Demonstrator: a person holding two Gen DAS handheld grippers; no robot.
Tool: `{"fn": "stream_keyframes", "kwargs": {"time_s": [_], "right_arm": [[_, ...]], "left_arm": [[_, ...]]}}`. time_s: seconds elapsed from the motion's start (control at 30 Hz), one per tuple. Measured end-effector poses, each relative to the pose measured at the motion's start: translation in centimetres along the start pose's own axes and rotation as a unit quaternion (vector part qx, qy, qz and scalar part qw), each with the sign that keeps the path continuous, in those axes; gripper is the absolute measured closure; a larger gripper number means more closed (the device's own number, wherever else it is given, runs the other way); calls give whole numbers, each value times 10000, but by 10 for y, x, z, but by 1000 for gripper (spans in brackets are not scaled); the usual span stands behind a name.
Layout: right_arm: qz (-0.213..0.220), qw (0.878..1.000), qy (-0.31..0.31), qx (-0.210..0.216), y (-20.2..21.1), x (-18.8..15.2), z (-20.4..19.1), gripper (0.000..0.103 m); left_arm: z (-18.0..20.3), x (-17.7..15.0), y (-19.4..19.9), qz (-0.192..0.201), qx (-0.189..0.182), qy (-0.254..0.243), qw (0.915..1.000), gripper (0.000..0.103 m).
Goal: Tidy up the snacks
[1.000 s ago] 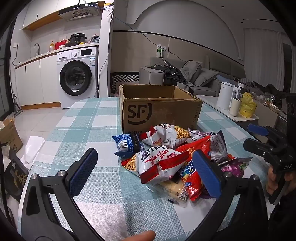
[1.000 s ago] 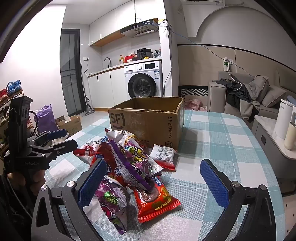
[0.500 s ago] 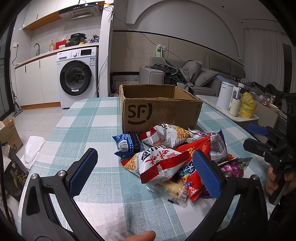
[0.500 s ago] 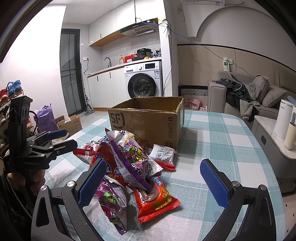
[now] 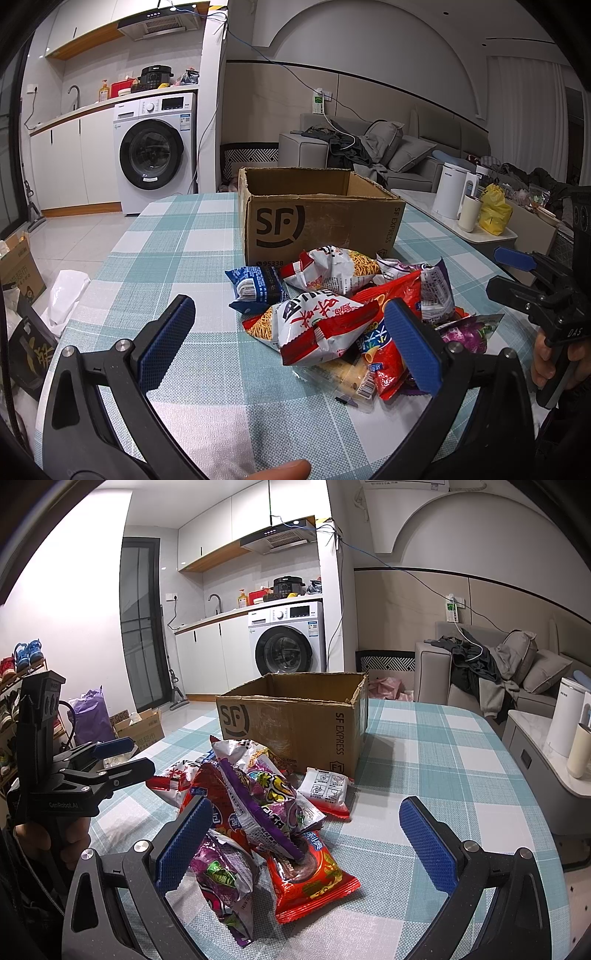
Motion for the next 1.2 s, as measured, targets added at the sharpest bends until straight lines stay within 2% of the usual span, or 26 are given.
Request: {"fn": "stream_keyframes", "kwargs": {"time_s": [1.2], "right_arm": [[-159, 9998, -81, -46, -9, -3, 4, 0]], "left_arm": [[-12, -3, -8, -98, 65, 174, 9998, 1]]}}
Point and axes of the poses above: each gripper's, at about its wrist camera, not at the fingertips, and y roughly against the way its jaws point, z to its right, x to its top, the point moved 9 cm from there along -y, roughly the way its jaws point, and after that the axes turned 13 degrees about y, right-handed, at the moved point
